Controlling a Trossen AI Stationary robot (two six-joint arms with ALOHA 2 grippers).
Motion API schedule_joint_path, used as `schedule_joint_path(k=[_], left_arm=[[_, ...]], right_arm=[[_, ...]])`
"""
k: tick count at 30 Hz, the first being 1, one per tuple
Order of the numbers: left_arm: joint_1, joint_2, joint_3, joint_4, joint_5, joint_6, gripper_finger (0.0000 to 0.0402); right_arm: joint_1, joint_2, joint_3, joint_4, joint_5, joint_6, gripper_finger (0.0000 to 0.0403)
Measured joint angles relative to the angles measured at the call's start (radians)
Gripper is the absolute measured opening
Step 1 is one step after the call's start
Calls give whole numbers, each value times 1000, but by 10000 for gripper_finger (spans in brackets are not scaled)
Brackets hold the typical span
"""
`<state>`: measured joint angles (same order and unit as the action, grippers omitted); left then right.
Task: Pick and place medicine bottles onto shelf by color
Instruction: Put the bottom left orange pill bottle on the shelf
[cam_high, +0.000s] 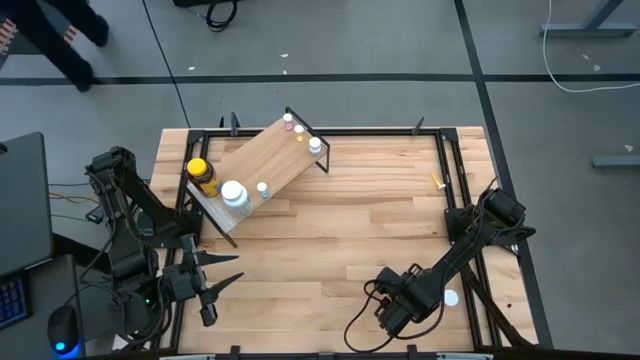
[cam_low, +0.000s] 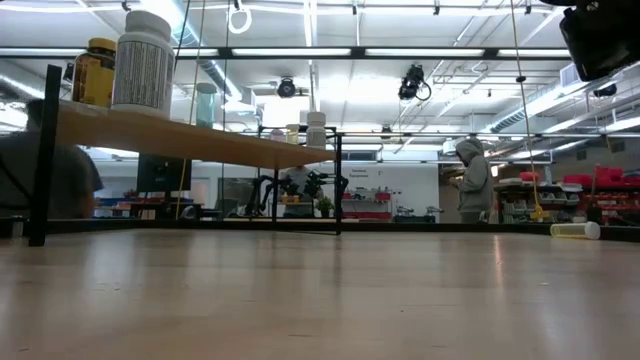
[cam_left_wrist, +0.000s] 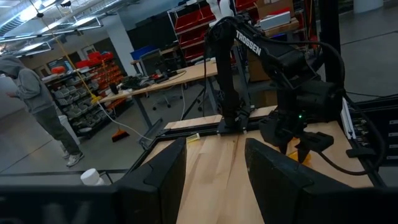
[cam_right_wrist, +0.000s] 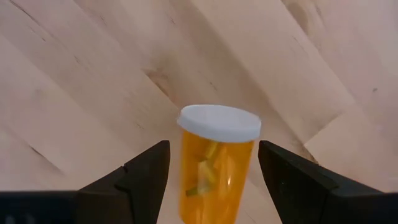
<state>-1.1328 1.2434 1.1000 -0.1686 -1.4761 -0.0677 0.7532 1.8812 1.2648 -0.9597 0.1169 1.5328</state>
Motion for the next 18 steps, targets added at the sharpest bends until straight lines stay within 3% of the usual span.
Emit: schedule_joint_path(k=[9,18], left_arm=[[0,0,0,0,0,0,172],[2,0,0,0,0,1,172]], right_arm=[[0,0,-31,16,-3,-33,254],[0,0,-128,152,-32,-17,254]])
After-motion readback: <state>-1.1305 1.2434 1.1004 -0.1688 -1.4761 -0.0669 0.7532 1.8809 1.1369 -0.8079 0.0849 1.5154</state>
